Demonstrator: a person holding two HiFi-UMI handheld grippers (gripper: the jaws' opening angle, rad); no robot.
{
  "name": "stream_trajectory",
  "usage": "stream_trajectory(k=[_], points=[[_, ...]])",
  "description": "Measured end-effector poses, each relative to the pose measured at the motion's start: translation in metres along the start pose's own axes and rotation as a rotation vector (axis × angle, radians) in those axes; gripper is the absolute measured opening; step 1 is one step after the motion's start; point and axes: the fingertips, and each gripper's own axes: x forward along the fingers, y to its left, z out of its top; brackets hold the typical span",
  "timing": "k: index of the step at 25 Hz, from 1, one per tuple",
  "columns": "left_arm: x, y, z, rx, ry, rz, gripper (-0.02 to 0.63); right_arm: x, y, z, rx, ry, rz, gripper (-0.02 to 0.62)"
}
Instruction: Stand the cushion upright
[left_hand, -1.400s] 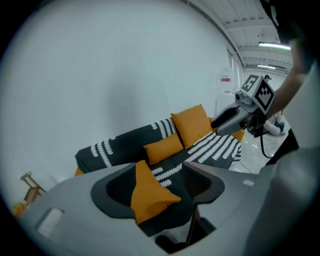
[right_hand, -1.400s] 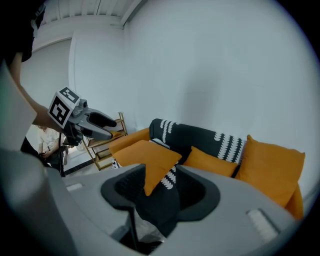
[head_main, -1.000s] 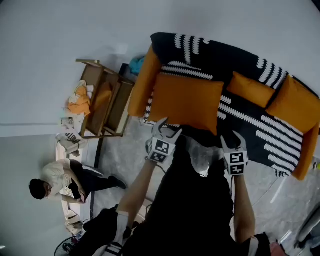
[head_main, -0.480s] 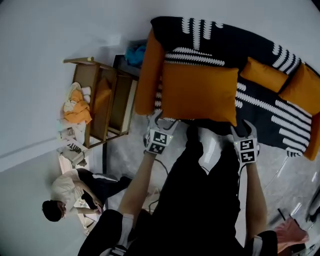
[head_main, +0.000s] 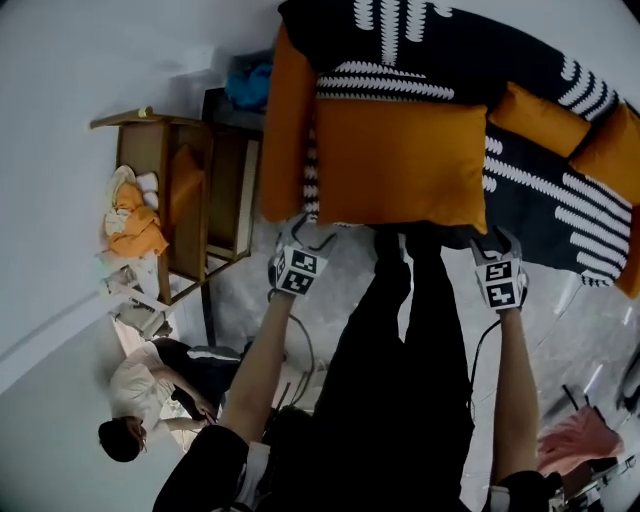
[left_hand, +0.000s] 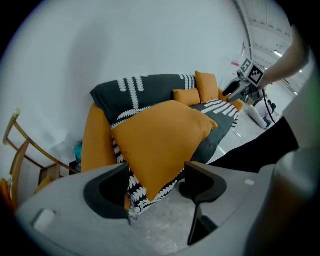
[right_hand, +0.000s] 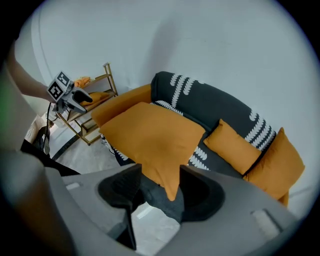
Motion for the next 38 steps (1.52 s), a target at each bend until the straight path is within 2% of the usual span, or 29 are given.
stream_trajectory(k=[9, 13, 16, 22, 27, 29, 31, 34, 38], points=[[0.076, 0.006, -0.074, -0.001, 0.126, -0.053, 0.336, 0.075, -0.008, -0.065, -0.061, 0.145, 0.021, 0.242], [0.109, 0.006, -0.105, 0.042, 0.193, -0.071, 0.336, 0.105, -0.011, -0.09, -0.091, 0.178, 0.02, 0.242], [0.128, 0.013, -0.127, 0.063, 0.263, -0.055, 0.336, 0.129, -0.012, -0.104, -0.101, 0.188, 0.019, 0.242], [0.147, 0.017, -0.136, 0.082, 0.291, -0.036, 0.334, 0.157, -0.026, -0.127, -0.095, 0.228, -0.015, 0.242], [0.158, 0.009, -0.133, 0.083, 0.307, -0.042, 0.326, 0.172, -0.034, -0.139, -0.095, 0.262, -0.003, 0.242], [0.159, 0.01, -0.13, 0.086, 0.31, -0.034, 0.267, 0.175, -0.037, -0.142, -0.095, 0.272, -0.001, 0.24], [0.158, 0.013, -0.129, 0.075, 0.314, -0.025, 0.22, 0.175, -0.038, -0.142, -0.096, 0.275, -0.001, 0.211], [0.157, 0.014, -0.126, 0.061, 0.319, -0.031, 0.186, 0.174, -0.04, -0.14, -0.112, 0.275, 0.006, 0.178], [0.154, 0.016, -0.12, 0.088, 0.335, -0.032, 0.135, 0.17, -0.037, -0.134, -0.136, 0.27, 0.008, 0.117]])
